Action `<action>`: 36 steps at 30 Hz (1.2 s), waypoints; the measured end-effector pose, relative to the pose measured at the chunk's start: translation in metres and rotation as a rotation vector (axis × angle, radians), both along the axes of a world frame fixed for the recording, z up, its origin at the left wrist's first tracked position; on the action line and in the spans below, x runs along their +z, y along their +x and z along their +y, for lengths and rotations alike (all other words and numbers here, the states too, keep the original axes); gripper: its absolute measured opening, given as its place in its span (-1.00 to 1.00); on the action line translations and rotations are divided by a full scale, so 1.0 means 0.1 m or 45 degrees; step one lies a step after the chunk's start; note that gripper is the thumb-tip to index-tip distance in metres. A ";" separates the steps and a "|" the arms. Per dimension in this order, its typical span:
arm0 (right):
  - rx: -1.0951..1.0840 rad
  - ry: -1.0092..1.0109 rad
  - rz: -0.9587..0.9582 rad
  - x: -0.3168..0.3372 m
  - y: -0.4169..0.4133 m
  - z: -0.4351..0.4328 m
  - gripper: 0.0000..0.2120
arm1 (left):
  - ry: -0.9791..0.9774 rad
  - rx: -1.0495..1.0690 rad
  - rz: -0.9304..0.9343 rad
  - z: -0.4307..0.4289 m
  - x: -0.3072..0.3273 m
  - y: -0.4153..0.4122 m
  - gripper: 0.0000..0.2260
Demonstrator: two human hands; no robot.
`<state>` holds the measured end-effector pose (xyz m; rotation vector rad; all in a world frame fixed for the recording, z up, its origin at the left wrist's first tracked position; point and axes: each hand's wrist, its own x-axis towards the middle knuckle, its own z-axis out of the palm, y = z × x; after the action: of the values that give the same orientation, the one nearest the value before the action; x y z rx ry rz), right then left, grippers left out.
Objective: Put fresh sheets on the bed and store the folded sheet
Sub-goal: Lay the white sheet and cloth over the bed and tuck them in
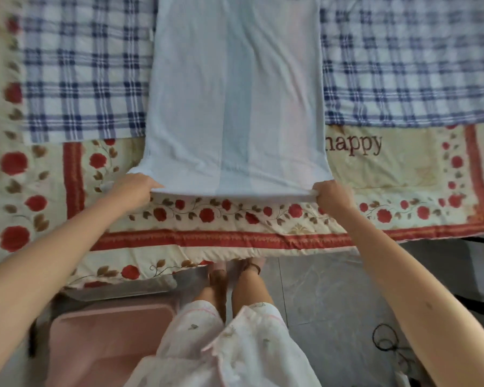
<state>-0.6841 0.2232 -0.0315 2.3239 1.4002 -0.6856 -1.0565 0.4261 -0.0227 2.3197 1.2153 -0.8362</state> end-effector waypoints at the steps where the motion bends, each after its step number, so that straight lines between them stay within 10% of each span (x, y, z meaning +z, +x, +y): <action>1: 0.027 -0.013 -0.013 0.19 0.04 0.08 -0.79 | 0.001 -0.011 -0.010 0.09 0.20 0.04 -0.49; 10: -0.006 0.154 -0.106 1.89 0.32 0.35 -0.75 | 0.136 -0.060 -0.027 0.67 2.20 0.41 -0.74; 26: 0.035 0.371 0.026 3.07 0.03 -0.51 -0.70 | 0.159 0.219 -0.296 -0.37 2.91 -0.20 -0.66; 36: -0.139 1.173 -0.214 3.94 -0.13 -1.19 -0.83 | 0.952 0.719 -1.050 -1.28 3.85 -0.15 -0.84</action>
<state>-0.6976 0.1043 0.3622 3.0372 1.7483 0.2184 -1.0717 0.2978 0.3619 2.1698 1.7585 0.8228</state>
